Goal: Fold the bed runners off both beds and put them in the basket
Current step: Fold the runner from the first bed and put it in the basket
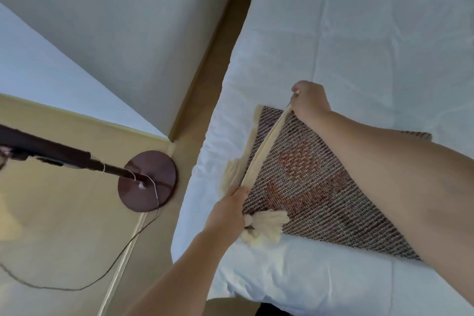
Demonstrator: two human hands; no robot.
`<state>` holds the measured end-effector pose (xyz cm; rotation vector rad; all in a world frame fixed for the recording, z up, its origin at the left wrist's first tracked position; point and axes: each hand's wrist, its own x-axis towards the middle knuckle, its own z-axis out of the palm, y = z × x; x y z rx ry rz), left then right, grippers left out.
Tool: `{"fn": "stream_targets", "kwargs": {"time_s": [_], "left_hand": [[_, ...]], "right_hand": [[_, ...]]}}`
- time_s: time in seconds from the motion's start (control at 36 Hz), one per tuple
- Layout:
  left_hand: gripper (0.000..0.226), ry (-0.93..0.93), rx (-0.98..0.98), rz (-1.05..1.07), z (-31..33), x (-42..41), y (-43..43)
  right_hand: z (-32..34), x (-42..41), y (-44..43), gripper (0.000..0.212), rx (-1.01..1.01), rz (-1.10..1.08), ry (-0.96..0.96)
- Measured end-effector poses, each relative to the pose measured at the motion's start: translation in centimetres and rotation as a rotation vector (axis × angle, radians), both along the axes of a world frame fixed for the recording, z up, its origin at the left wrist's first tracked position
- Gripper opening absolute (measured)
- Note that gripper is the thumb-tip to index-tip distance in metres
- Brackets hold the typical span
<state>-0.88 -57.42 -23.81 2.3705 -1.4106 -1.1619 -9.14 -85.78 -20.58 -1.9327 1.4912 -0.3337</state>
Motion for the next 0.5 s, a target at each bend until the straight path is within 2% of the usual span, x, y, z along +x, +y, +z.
{"fn": "stream_targets", "kwargs": {"time_s": [0.28, 0.5], "left_hand": [[0.057, 0.080, 0.063, -0.046, -4.9, 3.1, -1.8], [0.060, 0.094, 0.094, 0.016, -7.2, 4.0, -2.0]], "right_hand": [[-7.1, 4.7, -1.0, 0.028, 0.036, 0.016, 0.129], [-9.9, 6.7, -2.2, 0.026, 0.017, 0.066, 0.194]]}}
